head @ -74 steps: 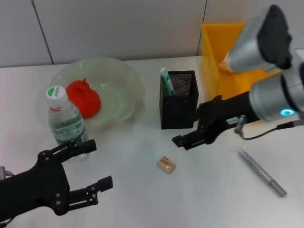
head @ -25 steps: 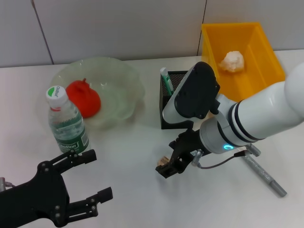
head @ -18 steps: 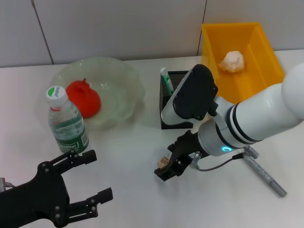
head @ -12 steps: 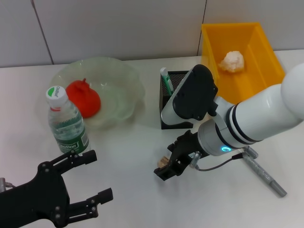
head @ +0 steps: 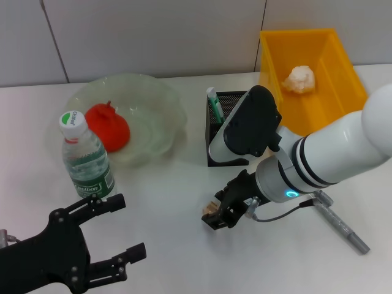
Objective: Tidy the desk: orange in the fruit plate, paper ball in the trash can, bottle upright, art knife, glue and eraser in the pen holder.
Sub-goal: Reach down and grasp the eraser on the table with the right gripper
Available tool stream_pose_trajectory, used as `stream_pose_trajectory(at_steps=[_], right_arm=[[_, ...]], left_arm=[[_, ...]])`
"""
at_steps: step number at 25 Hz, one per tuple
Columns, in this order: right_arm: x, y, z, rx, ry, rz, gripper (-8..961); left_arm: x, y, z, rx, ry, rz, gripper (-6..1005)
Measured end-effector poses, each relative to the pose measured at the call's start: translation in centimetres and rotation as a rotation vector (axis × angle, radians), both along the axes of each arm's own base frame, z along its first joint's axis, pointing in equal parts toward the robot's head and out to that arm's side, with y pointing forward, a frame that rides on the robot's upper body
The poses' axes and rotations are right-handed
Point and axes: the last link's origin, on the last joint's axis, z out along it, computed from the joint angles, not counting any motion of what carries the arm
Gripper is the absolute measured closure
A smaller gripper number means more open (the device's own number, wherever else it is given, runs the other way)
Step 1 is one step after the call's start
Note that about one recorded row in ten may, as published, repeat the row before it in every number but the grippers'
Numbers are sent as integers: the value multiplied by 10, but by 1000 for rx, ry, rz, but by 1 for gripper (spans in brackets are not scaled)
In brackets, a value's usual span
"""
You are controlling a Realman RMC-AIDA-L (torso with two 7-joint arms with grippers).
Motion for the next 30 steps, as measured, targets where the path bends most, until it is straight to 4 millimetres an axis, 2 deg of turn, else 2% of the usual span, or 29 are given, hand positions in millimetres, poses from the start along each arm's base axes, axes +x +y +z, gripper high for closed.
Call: stream_pose_trajectory(at_steps=[4,12,17,28,30], right_arm=[[0,0,-1,-1,-1,0,408],[1,-1,-2,-3,-2,-6,410],[1,-1,-2,-2,-2,-10,513],[2,-1,-3,-4,-3,-13,520],[2,-1,-3,-3,-3,-14,551]], left_arm=[[0,0,0,-2,-3,-3,139],[1,-1,1,-1,-8,-6,139],[1,-1,1,-1,-8,-6,139],[2,-1,1,-3,-14,-13,139],[3,-1,2,-3,-15,-14,139]])
